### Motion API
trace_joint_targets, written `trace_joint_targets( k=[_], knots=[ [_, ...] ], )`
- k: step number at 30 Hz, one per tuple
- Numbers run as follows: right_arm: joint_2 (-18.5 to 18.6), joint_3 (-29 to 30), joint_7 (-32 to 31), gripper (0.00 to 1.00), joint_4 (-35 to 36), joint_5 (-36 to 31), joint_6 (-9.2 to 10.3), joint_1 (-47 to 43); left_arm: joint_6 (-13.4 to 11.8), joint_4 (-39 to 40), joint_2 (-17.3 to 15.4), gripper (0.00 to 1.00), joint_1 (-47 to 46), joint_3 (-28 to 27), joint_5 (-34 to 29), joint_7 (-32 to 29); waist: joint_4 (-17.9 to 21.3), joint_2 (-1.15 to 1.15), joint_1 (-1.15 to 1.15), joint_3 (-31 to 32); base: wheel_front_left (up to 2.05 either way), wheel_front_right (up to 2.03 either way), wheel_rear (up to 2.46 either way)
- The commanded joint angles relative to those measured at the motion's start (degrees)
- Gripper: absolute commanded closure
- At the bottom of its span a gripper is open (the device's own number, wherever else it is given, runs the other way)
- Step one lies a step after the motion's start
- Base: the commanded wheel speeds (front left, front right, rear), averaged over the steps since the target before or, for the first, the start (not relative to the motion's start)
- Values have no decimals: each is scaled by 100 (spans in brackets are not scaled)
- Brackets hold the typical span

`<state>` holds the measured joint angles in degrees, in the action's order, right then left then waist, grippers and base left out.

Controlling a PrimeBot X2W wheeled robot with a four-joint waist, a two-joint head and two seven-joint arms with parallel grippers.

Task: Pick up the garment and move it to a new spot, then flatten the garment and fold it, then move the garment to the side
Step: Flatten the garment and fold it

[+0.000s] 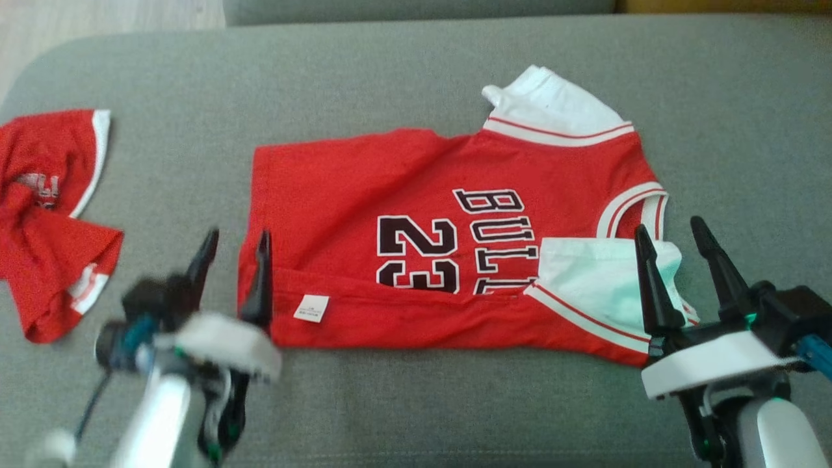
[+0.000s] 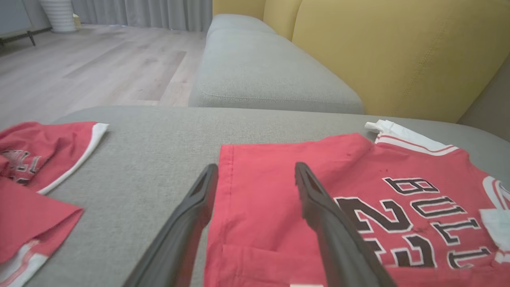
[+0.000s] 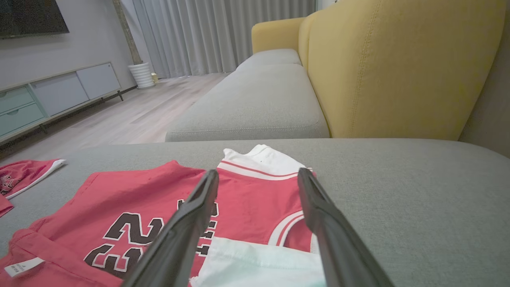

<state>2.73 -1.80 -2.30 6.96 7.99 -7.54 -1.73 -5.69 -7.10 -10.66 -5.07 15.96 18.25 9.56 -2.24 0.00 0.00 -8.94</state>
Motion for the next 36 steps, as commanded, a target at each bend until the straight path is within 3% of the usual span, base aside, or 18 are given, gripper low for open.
trace_joint_targets(
  k=[1,10,22,23,24,26,31,36],
  knots=[
    [29,-156,2,0,239,43,5,303,123,-112,-28,0,-830,-191,94,-77,56,0,0,-259,0,0,0],
    [20,-401,115,0,108,96,5,749,658,-2390,4,0,-2785,-333,527,-441,388,0,0,-921,0,0,0],
    [16,-549,277,0,-170,246,5,1058,974,-4847,-42,0,-4185,-527,912,-785,642,0,0,-1255,0,0,0],
    [16,-546,288,0,-194,265,5,1068,994,-4973,-45,20,-4238,-529,926,-755,653,0,0,-1259,0,0,0],
    [16,-540,298,0,-218,281,5,1077,1020,-5097,-49,51,-4282,-529,943,-730,659,0,0,-1262,0,0,0],
    [16,-525,312,0,-263,306,5,1094,1082,-5300,-44,100,-4356,-502,958,-659,665,0,0,-1255,0,0,0],
    [48,-357,264,0,-500,340,5,1333,1203,-5655,26,100,-4527,-300,876,-294,604,0,0,-1186,0,0,0],
    [342,-234,165,0,-1099,472,5,2111,1244,-5809,195,100,-4747,-138,812,-10,391,0,0,-1231,0,0,0]
  ],
)
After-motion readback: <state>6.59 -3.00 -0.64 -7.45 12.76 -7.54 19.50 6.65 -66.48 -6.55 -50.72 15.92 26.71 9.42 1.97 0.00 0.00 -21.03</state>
